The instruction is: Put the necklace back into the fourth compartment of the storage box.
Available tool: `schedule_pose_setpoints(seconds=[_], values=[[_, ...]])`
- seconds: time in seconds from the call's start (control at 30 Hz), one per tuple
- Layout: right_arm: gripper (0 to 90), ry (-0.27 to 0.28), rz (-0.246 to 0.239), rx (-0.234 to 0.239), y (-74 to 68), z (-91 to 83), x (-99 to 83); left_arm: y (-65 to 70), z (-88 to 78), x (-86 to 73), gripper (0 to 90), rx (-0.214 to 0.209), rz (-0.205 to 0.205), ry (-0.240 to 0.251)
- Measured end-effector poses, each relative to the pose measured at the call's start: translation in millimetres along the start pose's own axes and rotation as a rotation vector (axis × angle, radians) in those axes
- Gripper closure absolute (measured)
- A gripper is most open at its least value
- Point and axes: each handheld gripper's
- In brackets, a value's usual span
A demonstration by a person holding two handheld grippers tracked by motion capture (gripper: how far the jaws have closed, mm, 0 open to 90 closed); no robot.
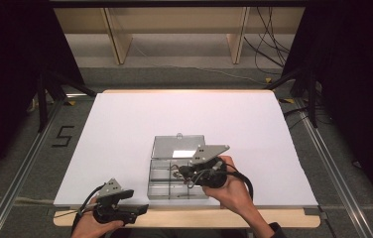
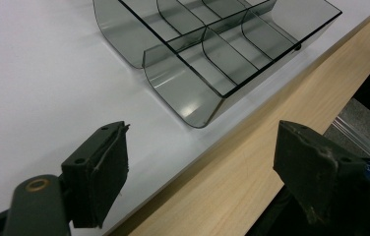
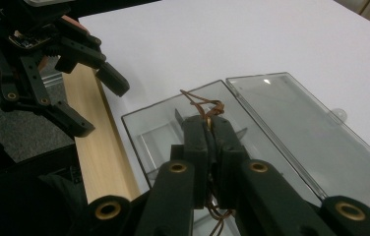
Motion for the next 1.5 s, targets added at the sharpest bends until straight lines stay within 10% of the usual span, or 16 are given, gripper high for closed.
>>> schedule_pose_setpoints(seconds=[1.5], values=[[87.5,-0.141,-0.061,0.088,-17.6,79.3,27.8,0.3,1.3,-1.5,20.5,-0.003,-0.009,0.008]])
Point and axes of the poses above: each handheld gripper's, and its own axes: z roughly forward along the jaws, x roughly out of its top, y roughly to its right, and after that the axes turned 15 degrees about -y, right-handed
